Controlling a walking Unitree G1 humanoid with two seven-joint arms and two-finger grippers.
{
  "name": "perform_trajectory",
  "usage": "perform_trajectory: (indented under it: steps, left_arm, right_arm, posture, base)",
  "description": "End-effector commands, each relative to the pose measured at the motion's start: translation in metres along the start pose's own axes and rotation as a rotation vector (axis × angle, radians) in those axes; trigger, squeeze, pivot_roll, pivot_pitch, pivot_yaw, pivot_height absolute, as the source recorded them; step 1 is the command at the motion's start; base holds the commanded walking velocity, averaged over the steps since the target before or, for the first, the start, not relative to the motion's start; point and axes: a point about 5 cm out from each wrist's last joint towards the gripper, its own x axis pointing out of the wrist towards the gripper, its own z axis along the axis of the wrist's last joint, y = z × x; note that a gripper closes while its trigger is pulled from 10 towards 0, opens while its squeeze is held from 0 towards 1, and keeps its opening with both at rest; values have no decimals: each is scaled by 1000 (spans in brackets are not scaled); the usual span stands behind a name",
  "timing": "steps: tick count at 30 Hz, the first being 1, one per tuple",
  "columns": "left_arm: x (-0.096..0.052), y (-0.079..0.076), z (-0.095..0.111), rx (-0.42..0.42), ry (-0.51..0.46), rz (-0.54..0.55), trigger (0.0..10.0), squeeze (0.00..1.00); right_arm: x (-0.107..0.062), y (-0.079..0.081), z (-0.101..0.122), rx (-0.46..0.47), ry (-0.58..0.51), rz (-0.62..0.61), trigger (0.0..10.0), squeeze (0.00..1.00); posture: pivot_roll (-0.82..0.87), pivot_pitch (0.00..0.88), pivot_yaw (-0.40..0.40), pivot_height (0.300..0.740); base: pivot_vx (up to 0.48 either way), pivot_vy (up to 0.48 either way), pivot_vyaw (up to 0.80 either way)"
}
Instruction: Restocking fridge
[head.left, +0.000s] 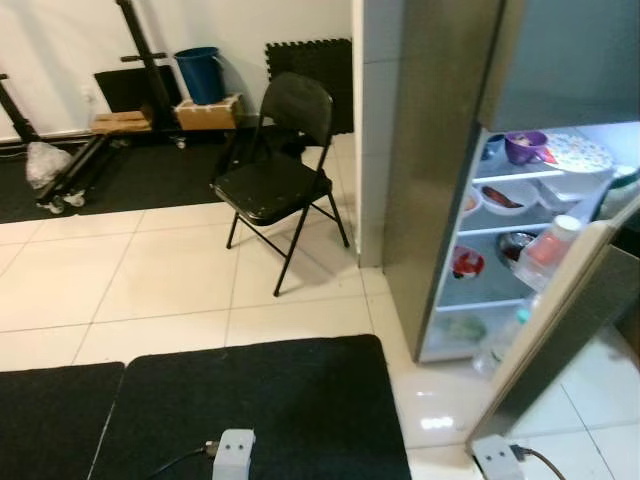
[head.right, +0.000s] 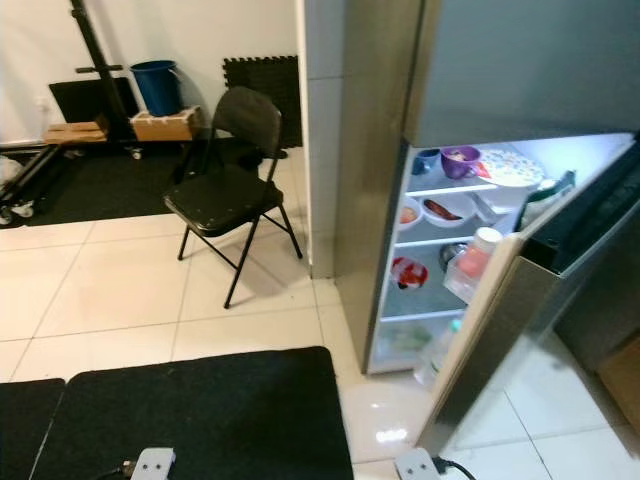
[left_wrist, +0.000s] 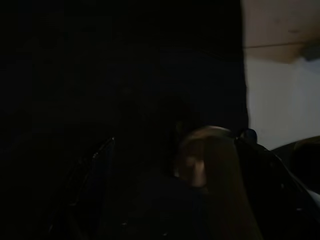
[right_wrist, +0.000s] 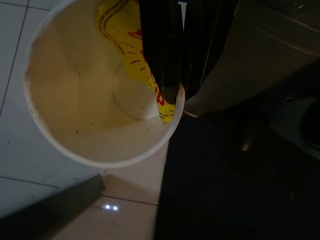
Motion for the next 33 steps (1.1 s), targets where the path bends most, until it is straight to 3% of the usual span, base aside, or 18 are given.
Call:
perform_trajectory:
  steps: [1, 12, 19, 33]
  left_arm:
    - [0, -3, -5, 17, 19, -17, 10000, 0]
    - [-1, -2, -7, 34, 37, -12, 10000, 0]
    - [-1, -1, -7, 46, 53, -18, 10000, 0]
    - [-1, -6, -13, 68, 75, -36, 10000, 0]
  right_arm:
    - [-2, -2, -6, 24, 19, -6, 10000, 0]
    - [-2, -6, -5, 9, 16, -33, 10000, 0]
    - [-3, -13, -3, -23, 18, -93, 10000, 0]
    - [-5, -9, -16, -15, 53, -94, 10000, 0]
  posture:
    - [1, 0, 2, 740]
    - [2, 0, 2, 740]
    - [2, 0, 3, 740]
    - [1, 0, 0, 740]
  base:
    - [0, 0, 781]
    - [0, 0, 777]
    - [0, 0, 0]
    - [273, 0, 0]
